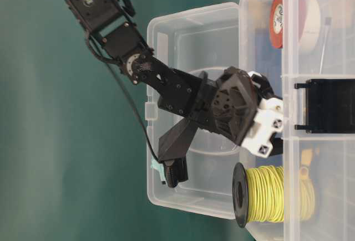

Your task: Pick the screwdriver from the toolbox among several items.

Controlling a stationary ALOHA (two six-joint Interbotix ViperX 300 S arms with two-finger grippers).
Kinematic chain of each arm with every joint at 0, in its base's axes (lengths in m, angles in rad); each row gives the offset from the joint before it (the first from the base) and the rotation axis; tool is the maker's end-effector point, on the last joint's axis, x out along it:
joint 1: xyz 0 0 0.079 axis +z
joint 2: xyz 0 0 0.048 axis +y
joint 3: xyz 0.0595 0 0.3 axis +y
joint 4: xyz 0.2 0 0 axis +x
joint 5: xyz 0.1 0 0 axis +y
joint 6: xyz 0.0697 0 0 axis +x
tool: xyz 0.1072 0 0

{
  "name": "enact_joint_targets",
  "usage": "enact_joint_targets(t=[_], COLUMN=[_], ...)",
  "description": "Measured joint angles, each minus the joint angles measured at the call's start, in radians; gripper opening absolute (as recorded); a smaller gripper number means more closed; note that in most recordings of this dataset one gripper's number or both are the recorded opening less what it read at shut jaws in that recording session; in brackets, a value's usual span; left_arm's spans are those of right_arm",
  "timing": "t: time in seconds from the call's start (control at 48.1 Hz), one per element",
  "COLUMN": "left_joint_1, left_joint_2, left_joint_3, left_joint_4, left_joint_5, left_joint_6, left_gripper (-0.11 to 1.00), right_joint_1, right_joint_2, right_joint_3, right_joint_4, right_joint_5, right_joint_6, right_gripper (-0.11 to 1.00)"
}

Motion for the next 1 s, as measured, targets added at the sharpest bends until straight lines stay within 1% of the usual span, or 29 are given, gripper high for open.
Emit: enact_joint_targets(t=[0.021, 0.146, 0.187, 0.312, 0.416, 0.707, 0.791, 0.853, 0.999], left_joint_1=[0.002, 0.012, 0.017, 0.026, 0.029, 0.029, 0.031, 0.031, 0.029], left_joint_2=[0.000, 0.002, 0.000, -0.002, -0.003, -0.002, -0.002, -0.002, -0.003], left_joint_3=[0.000, 0.003, 0.003, 0.005, 0.005, 0.017, 0.018, 0.018, 0.018], left_joint_4=[0.000, 0.000, 0.000, 0.000, 0.000, 0.000, 0.000, 0.002, 0.000], left_joint_5=[-0.002, -0.002, -0.002, 0.000, 0.000, 0.003, 0.003, 0.003, 0.003], left_joint_6=[-0.002, -0.002, 0.000, 0.000, -0.002, -0.011, -0.011, -0.011, -0.009], left_gripper=[0.00, 0.00, 0.00, 0.00, 0.00, 0.00, 0.00, 0.00, 0.00], right_joint_1=[0.000, 0.000, 0.002, 0.003, 0.003, 0.011, 0.032, 0.063, 0.175], right_joint_2=[0.002, 0.002, 0.002, -0.008, -0.044, -0.308, -0.370, -0.400, -0.400], right_joint_3=[0.000, -0.003, -0.005, -0.005, -0.003, -0.003, -0.003, -0.003, -0.003], right_joint_4=[0.002, 0.000, 0.002, 0.002, 0.002, 0.000, 0.000, 0.000, 0.000], right_joint_5=[0.000, 0.009, 0.021, 0.054, 0.089, 0.232, 0.262, 0.272, 0.253], right_joint_6=[0.000, -0.005, -0.006, -0.009, -0.006, 0.002, 0.005, 0.006, 0.044], right_gripper=[0.63, 0.30, 0.26, 0.26, 0.26, 0.26, 0.26, 0.26, 0.26])
